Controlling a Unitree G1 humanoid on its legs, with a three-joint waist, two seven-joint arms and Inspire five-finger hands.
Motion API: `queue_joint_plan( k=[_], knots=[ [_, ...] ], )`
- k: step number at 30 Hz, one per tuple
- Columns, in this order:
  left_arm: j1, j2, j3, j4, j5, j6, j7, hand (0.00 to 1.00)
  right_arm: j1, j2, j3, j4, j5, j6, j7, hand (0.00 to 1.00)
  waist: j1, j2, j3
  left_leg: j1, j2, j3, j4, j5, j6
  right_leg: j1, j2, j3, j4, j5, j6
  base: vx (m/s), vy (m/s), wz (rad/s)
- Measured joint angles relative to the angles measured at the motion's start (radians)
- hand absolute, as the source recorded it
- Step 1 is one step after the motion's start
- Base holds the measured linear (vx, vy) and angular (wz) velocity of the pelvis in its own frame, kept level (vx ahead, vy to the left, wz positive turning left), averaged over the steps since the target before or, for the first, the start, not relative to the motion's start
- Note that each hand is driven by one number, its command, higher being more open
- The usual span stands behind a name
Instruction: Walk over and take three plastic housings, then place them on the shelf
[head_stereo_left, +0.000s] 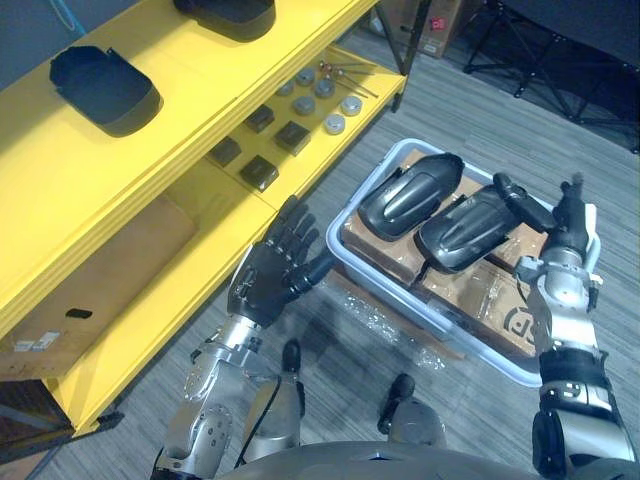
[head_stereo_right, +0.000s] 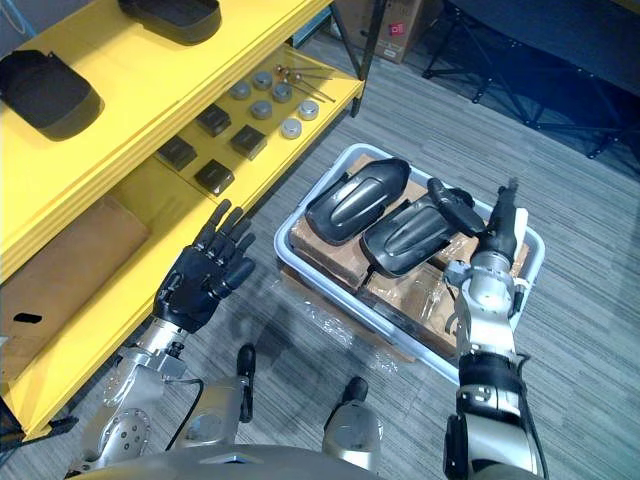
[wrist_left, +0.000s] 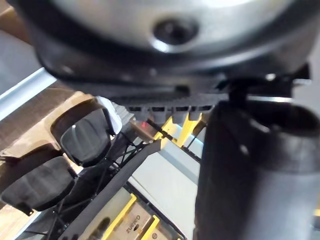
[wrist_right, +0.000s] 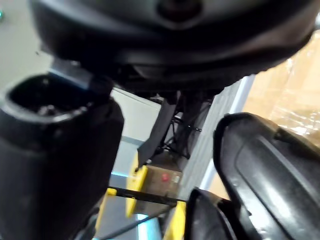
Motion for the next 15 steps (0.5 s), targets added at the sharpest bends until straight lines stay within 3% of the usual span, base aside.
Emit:
queue_joint_plan(
  k=[1,3,7,15],
  knots=[
    [-0.001,0.0,-0.002,0.0,0.0,-0.001,0.0,1.0,-0.01,-0.001,0.007,0.012,-0.012,0.026,-0.003,1.0,0.0,0.0,0.001,0.0,0.0,0.0,-0.003,0.003,0.0,-0.001,0.0,0.0,0.0,0.003,0.004,0.0,0.0,0.0],
    [-0.011,0.0,-0.015,0.011,-0.001,-0.025,-0.001,1.0,-0.06,-0.012,0.02,0.087,-0.081,0.132,-0.033,1.0,0.003,0.003,0.019,0.004,0.0,0.0,-0.01,0.007,0.0,-0.001,0.0,0.002,0.002,0.005,0.008,0.0,0.0,0.0],
    [-0.035,0.008,-0.051,0.048,-0.007,-0.042,0.0,1.0,-0.107,-0.06,0.016,0.164,-0.122,0.259,-0.103,1.0,0.007,0.008,0.048,0.005,0.002,0.001,-0.02,0.013,-0.001,-0.004,0.001,0.003,0.002,0.009,0.013,-0.01,-0.002,-0.01],
    [-0.037,0.02,-0.107,0.06,-0.01,-0.061,0.008,1.0,-0.176,-0.156,-0.007,0.164,-0.2,0.354,-0.187,1.0,-0.006,0.018,0.081,-0.003,0.01,0.015,-0.016,0.011,-0.004,-0.023,0.006,0.024,0.002,0.015,0.018,-0.01,-0.005,-0.06]
  ],
)
